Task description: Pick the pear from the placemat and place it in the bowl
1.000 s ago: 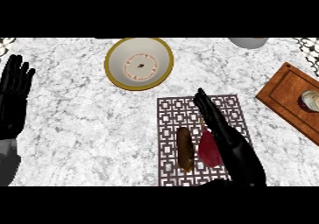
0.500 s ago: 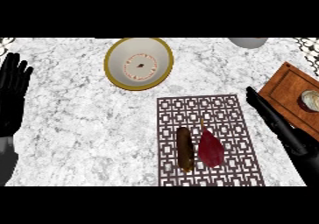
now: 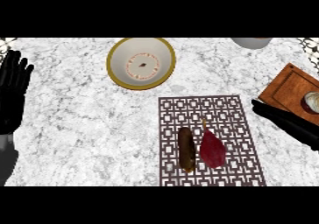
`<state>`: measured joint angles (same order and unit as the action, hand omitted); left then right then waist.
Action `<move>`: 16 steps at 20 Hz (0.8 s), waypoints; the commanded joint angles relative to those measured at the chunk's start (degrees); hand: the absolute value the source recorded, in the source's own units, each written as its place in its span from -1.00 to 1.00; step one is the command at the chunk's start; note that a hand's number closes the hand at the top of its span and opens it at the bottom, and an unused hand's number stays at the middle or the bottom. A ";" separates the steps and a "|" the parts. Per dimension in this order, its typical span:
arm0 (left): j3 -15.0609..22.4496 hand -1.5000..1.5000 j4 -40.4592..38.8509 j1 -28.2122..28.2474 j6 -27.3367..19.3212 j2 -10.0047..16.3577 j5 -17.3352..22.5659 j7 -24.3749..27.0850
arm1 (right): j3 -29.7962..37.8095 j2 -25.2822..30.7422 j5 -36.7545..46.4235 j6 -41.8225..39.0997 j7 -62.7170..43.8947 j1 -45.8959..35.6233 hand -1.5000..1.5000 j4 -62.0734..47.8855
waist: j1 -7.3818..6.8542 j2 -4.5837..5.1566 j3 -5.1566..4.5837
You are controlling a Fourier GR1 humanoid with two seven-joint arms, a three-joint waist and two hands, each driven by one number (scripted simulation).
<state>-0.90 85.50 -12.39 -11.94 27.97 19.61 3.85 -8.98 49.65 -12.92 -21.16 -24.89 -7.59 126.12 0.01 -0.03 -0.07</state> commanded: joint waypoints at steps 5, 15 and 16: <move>-0.96 0.00 -6.31 -5.13 1.28 -2.26 -2.55 1.52 | 0.11 0.21 -1.08 -12.08 -1.43 -4.47 -1.00 -7.48 | -0.05 0.18 0.06; -2.35 0.00 -3.21 0.42 3.68 -5.30 -5.18 2.66 | -2.42 -10.70 10.66 -16.72 -0.82 -4.84 -1.00 -12.84 | -0.16 0.05 0.07; -5.38 0.00 -3.53 -1.43 5.96 -2.65 -2.36 0.98 | -6.12 -14.08 15.65 -14.32 -0.07 -5.34 -1.00 -14.96 | -0.35 0.09 0.08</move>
<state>-4.46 82.17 -13.83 -7.77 24.99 16.61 5.06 -11.86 40.88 -4.69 -35.80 -27.23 -12.98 115.14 -0.20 0.05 -0.01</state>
